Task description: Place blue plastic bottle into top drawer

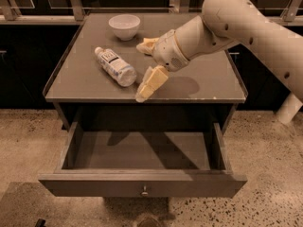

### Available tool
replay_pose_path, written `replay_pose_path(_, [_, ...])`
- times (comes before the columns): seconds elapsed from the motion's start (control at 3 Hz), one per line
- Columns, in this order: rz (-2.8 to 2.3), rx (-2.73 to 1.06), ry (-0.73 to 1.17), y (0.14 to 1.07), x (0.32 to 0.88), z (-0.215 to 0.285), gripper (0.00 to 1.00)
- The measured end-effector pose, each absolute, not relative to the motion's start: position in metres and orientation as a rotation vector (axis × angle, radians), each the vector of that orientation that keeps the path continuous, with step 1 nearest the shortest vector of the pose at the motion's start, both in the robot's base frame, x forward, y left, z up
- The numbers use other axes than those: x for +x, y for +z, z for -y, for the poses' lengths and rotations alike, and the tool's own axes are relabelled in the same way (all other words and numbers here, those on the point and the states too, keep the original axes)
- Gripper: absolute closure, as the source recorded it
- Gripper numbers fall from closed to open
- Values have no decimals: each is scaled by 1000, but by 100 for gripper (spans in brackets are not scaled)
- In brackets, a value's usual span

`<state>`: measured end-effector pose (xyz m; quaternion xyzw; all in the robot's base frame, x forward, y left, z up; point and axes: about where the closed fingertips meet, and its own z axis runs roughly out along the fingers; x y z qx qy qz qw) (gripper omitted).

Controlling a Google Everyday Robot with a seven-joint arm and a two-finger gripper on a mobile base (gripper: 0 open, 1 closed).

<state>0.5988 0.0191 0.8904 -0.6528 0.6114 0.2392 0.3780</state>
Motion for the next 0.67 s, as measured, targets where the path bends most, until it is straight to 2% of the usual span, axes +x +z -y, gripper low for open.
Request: replay_pose_path(0.67, [-1567,-1509,525,881,617,-15,0])
